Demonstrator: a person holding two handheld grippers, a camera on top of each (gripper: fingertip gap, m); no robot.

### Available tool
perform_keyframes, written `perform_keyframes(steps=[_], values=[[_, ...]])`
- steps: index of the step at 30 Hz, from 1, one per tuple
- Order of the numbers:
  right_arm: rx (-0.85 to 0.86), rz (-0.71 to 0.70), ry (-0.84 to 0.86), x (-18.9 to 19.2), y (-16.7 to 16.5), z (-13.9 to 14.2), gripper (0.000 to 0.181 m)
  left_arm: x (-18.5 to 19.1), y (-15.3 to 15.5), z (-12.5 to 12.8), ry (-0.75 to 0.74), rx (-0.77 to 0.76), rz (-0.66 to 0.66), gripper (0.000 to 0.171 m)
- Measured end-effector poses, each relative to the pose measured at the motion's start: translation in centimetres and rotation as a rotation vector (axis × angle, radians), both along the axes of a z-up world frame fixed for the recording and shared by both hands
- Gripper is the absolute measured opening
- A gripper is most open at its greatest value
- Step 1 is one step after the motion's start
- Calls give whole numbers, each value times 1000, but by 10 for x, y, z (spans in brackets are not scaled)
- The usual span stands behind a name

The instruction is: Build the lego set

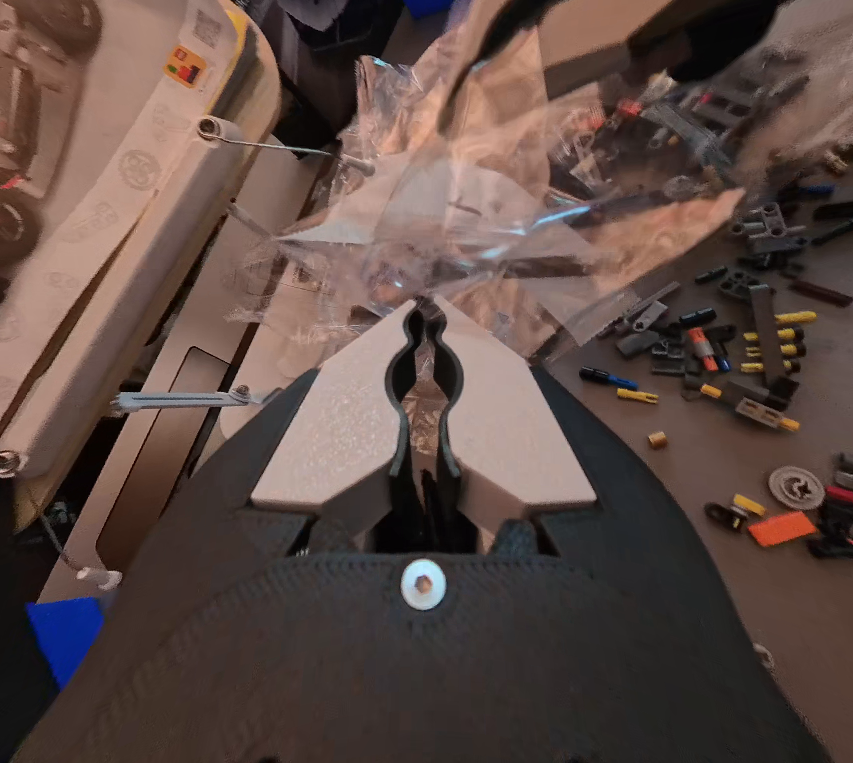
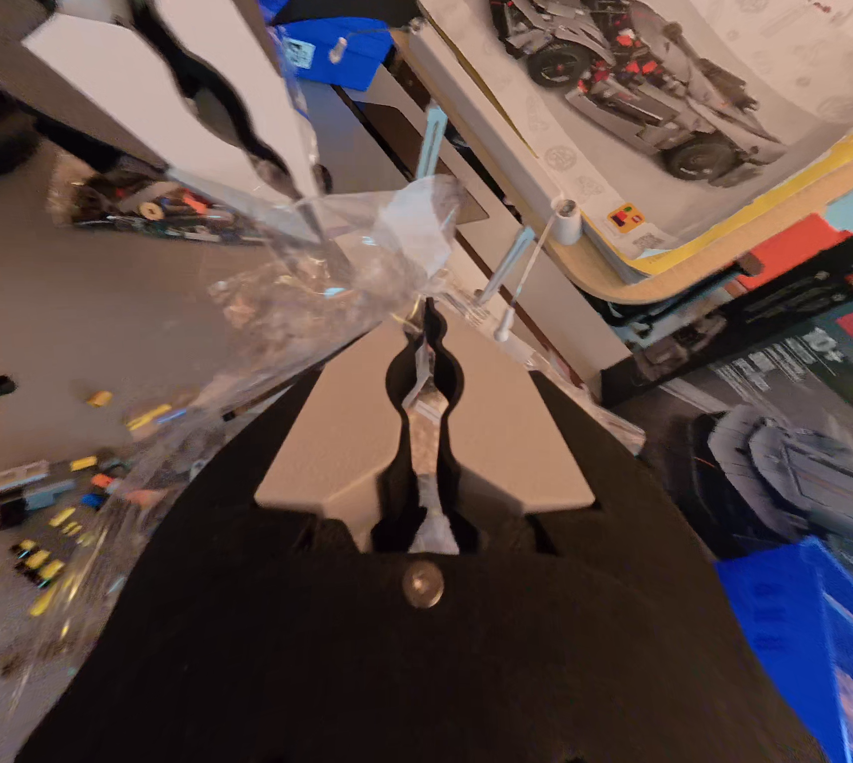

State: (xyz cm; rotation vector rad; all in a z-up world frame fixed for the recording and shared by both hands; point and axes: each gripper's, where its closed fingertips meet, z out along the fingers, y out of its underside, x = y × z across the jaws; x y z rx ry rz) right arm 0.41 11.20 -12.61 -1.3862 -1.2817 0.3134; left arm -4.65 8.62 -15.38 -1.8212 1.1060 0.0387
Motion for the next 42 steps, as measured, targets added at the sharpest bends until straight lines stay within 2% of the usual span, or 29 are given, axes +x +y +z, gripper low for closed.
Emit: perform_keyframes(steps=[7,14,17,19,21,23,27,32,38,42], values=[[-101,43,105,-2,-2,4,0,0,0,3,-81,-34,10,0],[23,101,101,-3,-20,22,7,3,7,4,-135,-43,62,0],[73,201,200,-2,-42,47,6,2,11,4,-155,-44,86,0],[89,324,250,-2,-68,61,6,3,11,3,-154,-50,91,0],[54,449,221,-6,-92,57,1,4,12,2,-150,-51,94,0],[-3,516,103,-15,-104,33,0,7,12,1,-145,-53,92,0],[48,457,-60,-35,-100,-4,0,14,11,0,-138,-60,82,0],[-12,357,-25,-45,-85,-8,0,19,10,0,-151,-65,68,0],[-92,193,-109,-37,-48,-34,0,26,9,1,-203,-84,54,0],[-80,90,-131,-33,-29,-41,0,31,8,3,-237,-95,43,0]])
